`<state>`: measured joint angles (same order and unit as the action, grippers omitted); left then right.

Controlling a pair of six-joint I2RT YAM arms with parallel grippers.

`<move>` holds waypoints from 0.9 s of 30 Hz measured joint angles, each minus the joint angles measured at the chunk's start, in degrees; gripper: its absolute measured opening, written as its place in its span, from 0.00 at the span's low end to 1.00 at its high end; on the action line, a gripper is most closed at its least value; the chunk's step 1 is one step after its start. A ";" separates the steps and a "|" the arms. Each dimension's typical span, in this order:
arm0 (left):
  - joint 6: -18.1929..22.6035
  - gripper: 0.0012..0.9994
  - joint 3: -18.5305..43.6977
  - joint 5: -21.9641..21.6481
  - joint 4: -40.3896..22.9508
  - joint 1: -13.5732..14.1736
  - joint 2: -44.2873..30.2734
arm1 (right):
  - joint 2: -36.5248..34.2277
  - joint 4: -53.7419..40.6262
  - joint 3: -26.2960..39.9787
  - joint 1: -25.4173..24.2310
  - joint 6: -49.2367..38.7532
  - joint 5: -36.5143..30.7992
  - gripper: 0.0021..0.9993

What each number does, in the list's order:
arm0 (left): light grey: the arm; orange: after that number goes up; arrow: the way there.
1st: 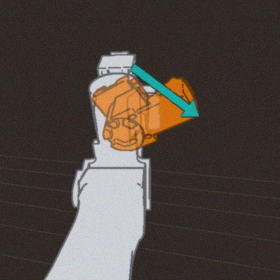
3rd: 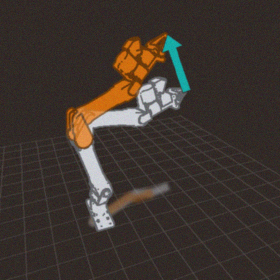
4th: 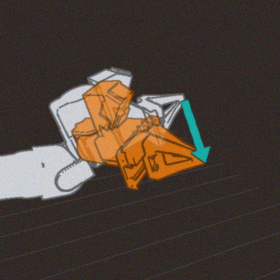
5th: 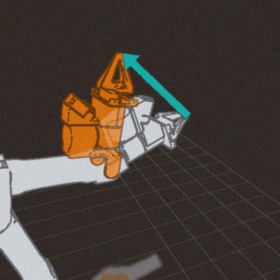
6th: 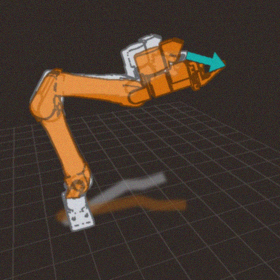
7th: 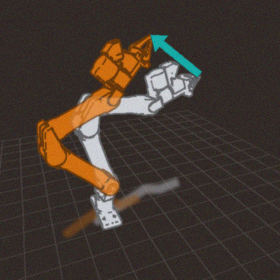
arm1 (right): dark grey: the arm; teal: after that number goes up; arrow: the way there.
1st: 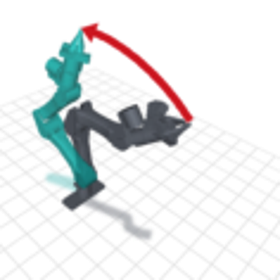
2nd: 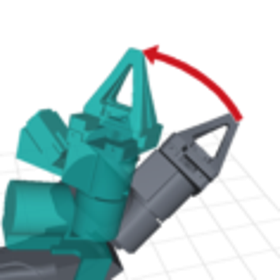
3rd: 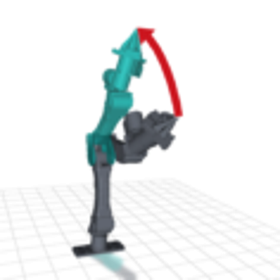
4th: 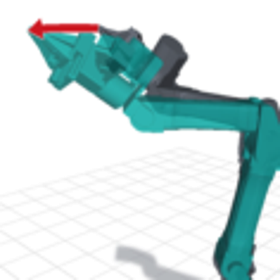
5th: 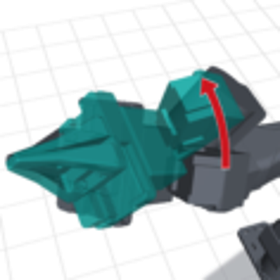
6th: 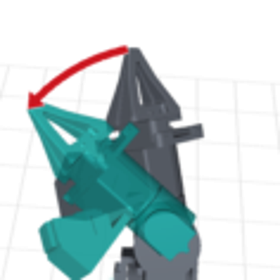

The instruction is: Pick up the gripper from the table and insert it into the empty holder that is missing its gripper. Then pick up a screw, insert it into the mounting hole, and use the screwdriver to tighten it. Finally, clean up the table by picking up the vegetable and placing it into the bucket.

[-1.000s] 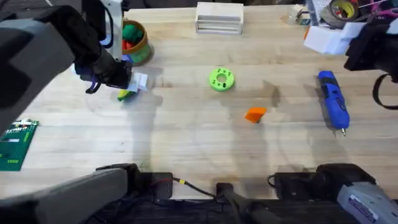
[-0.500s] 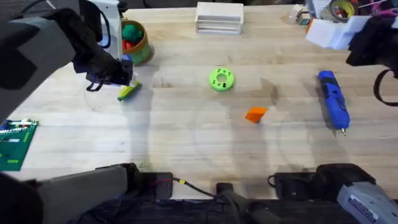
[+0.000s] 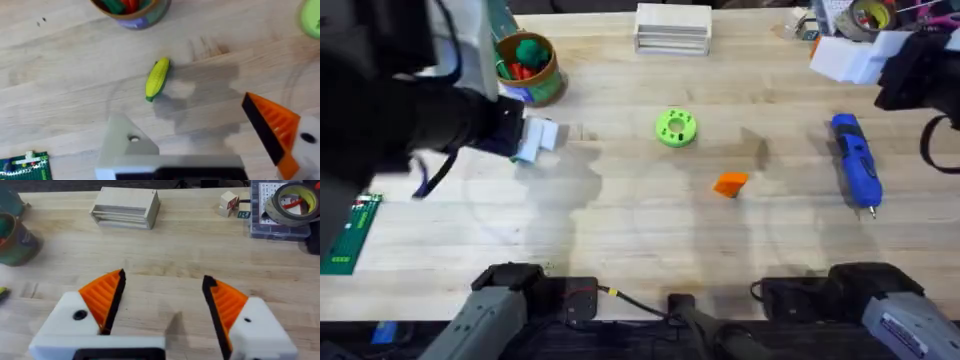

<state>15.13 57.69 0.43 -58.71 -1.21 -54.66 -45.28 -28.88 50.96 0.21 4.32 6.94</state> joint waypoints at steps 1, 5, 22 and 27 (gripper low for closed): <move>-0.46 1.00 0.00 0.01 -0.24 0.33 2.37 | 0.01 0.00 0.00 0.00 -0.01 0.00 0.99; -2.89 0.59 0.02 0.49 -0.25 0.72 10.57 | 0.00 0.02 0.00 0.00 -0.02 0.00 0.99; -11.56 0.99 0.20 1.57 0.85 0.72 29.58 | 0.02 0.00 0.00 0.00 -0.01 0.00 0.99; -12.31 0.99 0.20 3.54 2.14 0.72 29.58 | 0.00 -0.02 0.00 0.00 -0.02 0.00 0.99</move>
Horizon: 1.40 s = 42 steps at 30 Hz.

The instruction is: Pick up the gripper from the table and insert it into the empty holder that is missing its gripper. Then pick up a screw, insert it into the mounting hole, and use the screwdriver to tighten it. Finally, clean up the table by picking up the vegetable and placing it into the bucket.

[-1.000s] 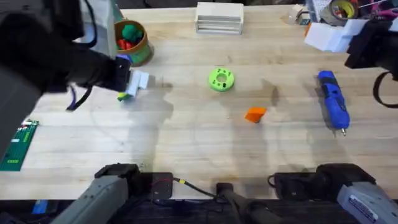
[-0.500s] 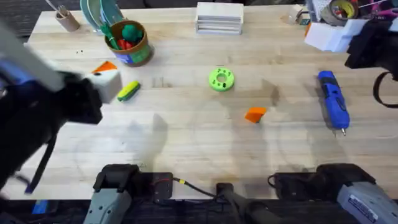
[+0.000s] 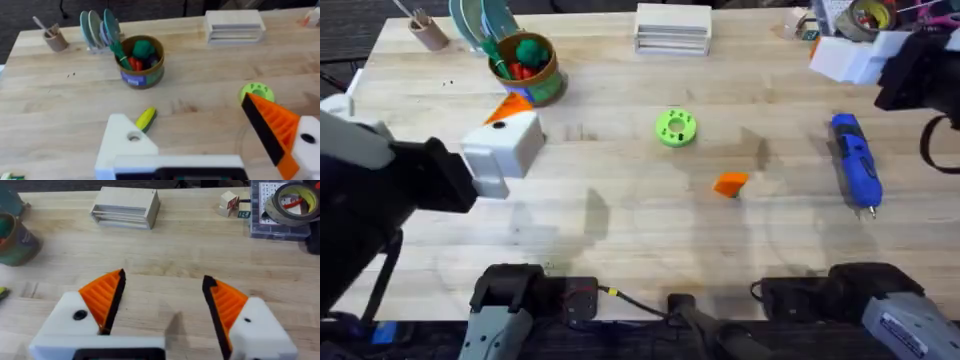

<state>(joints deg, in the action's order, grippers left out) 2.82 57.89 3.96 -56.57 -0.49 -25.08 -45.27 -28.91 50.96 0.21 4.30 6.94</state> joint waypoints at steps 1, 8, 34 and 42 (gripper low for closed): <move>-0.13 0.99 0.00 0.71 0.80 0.00 0.00 | 0.00 0.01 0.00 0.00 0.02 0.00 0.99; -0.34 0.99 0.00 2.77 -0.19 0.00 0.00 | 0.00 0.02 0.00 0.00 0.02 0.00 0.99; -0.53 0.99 -11.19 8.52 24.76 1.44 6.15 | 0.00 0.01 0.00 0.00 0.02 0.00 0.99; -0.74 0.99 -29.58 9.09 43.20 1.44 16.03 | 0.00 0.00 0.00 0.00 0.01 0.00 0.99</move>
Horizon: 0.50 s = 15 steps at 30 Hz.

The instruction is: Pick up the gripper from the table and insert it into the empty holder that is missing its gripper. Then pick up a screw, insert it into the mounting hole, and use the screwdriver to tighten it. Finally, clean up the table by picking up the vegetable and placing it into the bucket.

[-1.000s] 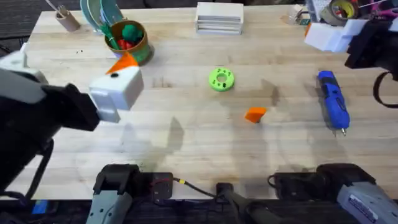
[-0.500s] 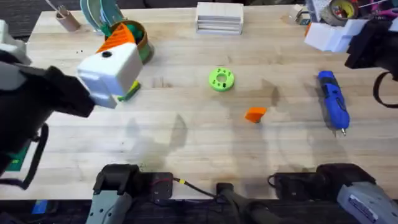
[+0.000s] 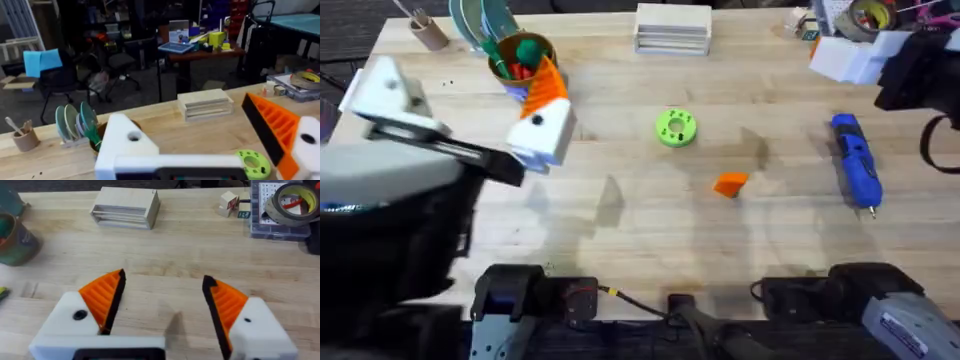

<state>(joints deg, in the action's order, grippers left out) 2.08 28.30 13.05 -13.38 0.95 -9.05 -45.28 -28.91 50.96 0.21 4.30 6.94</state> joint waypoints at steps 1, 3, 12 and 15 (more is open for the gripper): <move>-0.03 0.99 -2.28 0.24 1.86 0.00 1.14 | 0.02 0.00 0.00 0.00 0.01 0.00 0.99; 0.01 0.99 -6.71 0.86 5.72 0.00 3.44 | 0.01 0.00 0.00 0.00 0.01 0.00 0.99; -0.27 0.99 -20.96 2.73 19.01 0.77 8.84 | 0.01 0.00 0.00 0.00 0.01 0.00 0.99; -0.46 0.99 -23.64 3.36 21.78 1.19 8.84 | 0.00 0.00 0.00 0.00 0.01 0.00 0.99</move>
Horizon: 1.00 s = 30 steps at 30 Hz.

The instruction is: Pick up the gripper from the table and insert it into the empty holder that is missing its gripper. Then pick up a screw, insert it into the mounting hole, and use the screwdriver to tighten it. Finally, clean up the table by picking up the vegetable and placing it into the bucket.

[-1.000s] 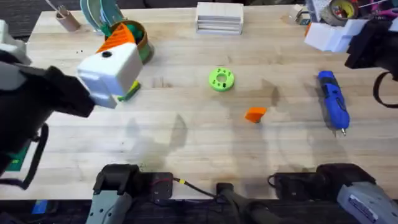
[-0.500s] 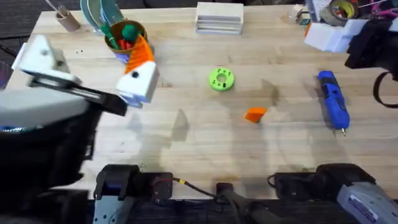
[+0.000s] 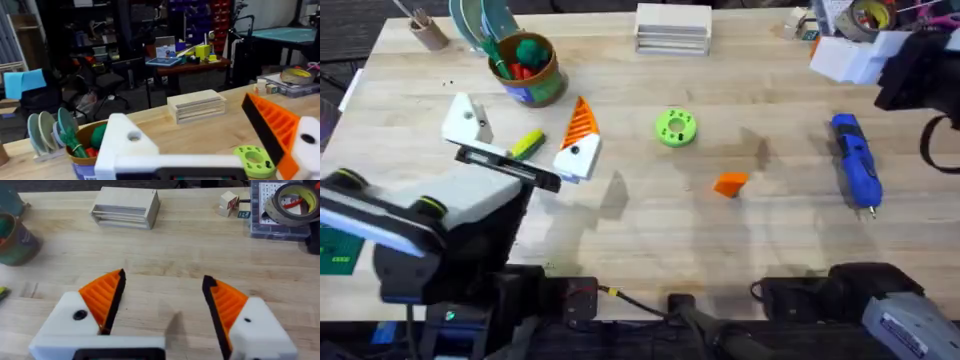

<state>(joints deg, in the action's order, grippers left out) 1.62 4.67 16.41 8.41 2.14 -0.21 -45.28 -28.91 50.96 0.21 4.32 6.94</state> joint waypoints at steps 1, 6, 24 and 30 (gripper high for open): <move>-0.02 0.99 -0.91 0.41 1.17 0.11 0.02 | 0.00 0.00 0.00 0.00 -0.02 0.00 0.99; -0.15 0.99 -4.35 2.93 2.54 0.30 0.00 | 0.00 0.00 0.00 0.00 -0.01 0.00 0.99; -0.36 0.99 -4.33 6.48 -11.43 0.30 -0.09 | 0.00 0.00 0.00 0.00 0.00 0.00 0.99; -0.36 0.99 -4.33 6.50 -11.41 0.30 -0.10 | 0.02 0.00 0.00 0.00 0.00 0.00 0.99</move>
<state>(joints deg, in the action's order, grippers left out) 1.26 0.34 22.92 -3.01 2.44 -0.31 -45.26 -28.91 50.96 0.21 4.32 6.94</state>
